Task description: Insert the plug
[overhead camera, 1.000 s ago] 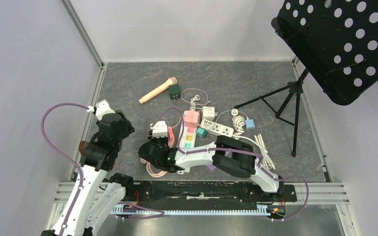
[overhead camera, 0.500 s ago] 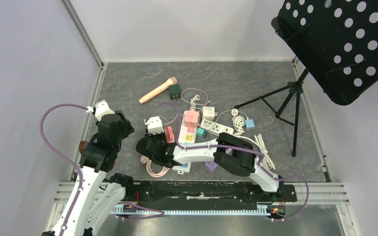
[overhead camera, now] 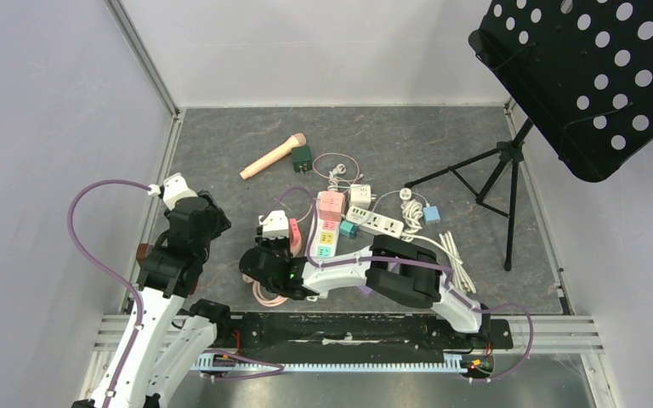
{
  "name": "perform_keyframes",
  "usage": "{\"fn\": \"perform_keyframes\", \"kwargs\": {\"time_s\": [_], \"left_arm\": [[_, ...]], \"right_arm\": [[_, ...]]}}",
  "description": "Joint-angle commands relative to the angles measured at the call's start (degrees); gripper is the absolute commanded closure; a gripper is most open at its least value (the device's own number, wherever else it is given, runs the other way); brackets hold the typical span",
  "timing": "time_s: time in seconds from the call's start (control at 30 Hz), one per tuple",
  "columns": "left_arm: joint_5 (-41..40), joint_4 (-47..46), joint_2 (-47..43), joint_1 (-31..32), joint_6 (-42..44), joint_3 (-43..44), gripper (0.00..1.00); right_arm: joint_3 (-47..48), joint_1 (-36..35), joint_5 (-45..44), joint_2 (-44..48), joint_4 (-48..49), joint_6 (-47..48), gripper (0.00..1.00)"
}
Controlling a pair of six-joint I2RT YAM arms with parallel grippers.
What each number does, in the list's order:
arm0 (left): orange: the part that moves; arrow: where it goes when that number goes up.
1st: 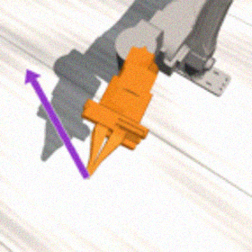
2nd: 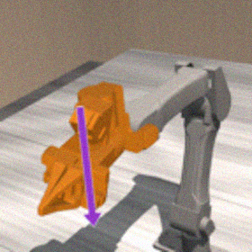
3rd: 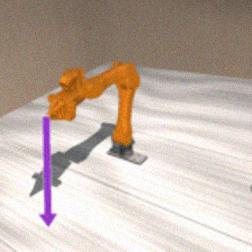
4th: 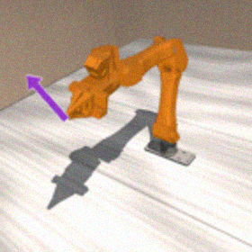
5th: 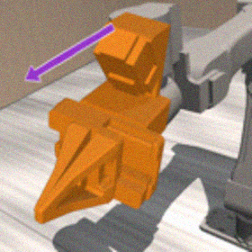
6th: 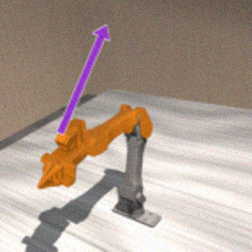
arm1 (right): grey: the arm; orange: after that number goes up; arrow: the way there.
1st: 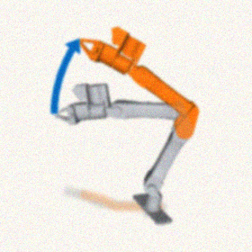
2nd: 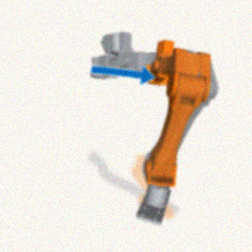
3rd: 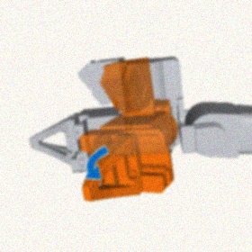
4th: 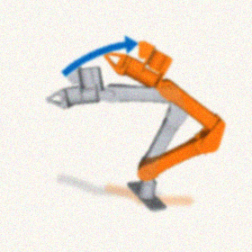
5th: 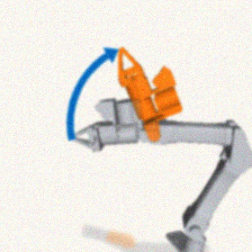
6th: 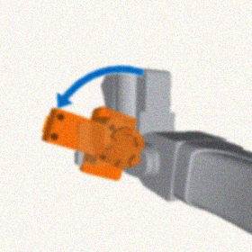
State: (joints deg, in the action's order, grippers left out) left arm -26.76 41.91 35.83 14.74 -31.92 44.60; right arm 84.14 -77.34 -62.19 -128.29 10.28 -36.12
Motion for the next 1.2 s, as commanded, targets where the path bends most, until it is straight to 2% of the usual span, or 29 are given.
{"fn": "perform_keyframes", "kwargs": {"time_s": [0.0, 0.37, 0.53, 0.83, 0.87, 1.0, 1.17], "left_arm": [[-1.8, -0.8, -0.3, -0.2, -1.2, 0.1, 0.4], [-1.9, -0.8, -0.8, -0.2, -1.4, 0.1, 0.4], [-2.7, -0.4, -1.2, -0.2, -1.5, 0.1, 0.4], [-2.5, -0.4, -1.0, -0.2, -1.6, 0.1, 0.39], [-2.6, -0.5, -1.0, -0.2, -1.6, 0.1, 0.39], [-2.7, -0.7, -0.5, -0.2, -1.9, 0.5, 0.38], [-2.5, -0.7, 1.3, -0.2, -1.6, 2.7, 0.37]], "right_arm": [[-4.3, -0.7, 8.2, -10.6, -16.0, 0.3, 1.0], [-5.1, -1.1, 9.9, -15.2, -18.8, 1.0, 1.0], [0.6, -1.1, 10.1, -20.4, -23.8, 2.2, 1.0], [-1.4, -0.7, 10.7, -16.2, -23.0, 1.2, 1.0], [-0.7, -0.3, 10.6, -14.8, -23.3, 1.7, 0.96], [4.2, 1.6, 10.4, -9.5, -24.2, 4.1, 0.58], [9.2, 3.7, 11.3, -2.6, -22.8, 5.9, 0.32]]}}
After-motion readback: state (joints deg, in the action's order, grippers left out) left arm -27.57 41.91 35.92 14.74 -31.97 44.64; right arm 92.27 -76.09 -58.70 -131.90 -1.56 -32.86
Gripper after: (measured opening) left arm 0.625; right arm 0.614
